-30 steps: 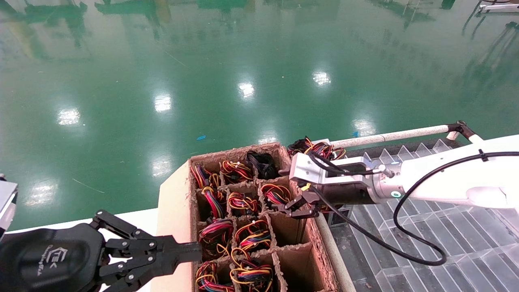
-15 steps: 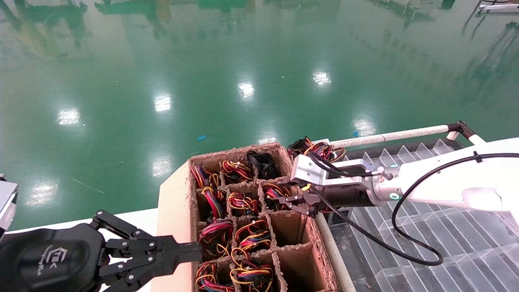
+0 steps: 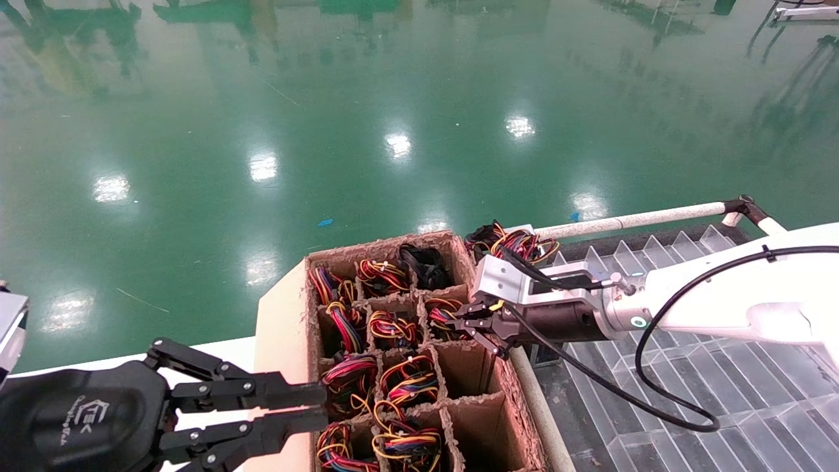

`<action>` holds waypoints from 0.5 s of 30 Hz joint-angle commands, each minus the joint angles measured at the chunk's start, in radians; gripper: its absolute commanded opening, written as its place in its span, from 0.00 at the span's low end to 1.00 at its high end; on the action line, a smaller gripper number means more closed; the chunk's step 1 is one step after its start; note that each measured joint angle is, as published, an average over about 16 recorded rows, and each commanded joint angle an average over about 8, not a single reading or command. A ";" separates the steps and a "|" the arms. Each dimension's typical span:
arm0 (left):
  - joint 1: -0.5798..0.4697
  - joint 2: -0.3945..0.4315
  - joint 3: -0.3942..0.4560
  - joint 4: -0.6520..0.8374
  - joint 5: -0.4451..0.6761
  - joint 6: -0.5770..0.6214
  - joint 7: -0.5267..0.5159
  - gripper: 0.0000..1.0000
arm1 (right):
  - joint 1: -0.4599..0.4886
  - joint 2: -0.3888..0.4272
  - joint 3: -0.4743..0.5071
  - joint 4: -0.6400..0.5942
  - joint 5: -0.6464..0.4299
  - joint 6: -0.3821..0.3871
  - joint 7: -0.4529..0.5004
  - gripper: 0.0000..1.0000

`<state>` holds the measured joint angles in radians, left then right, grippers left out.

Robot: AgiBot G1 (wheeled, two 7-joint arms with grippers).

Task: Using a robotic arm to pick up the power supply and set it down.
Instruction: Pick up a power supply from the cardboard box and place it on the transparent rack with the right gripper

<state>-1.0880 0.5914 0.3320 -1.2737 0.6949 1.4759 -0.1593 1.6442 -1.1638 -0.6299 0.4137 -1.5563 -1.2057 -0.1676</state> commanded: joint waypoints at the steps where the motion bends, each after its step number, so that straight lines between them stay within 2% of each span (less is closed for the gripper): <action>1: 0.000 0.000 0.000 0.000 0.000 0.000 0.000 1.00 | 0.004 -0.001 0.001 -0.007 0.002 -0.003 -0.002 0.00; 15: 0.000 0.000 0.000 0.000 0.000 0.000 0.000 1.00 | 0.030 0.045 0.066 0.000 0.107 -0.082 0.002 0.00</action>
<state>-1.0881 0.5913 0.3323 -1.2737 0.6947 1.4758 -0.1591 1.6734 -1.1131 -0.5609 0.4232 -1.4460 -1.2853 -0.1614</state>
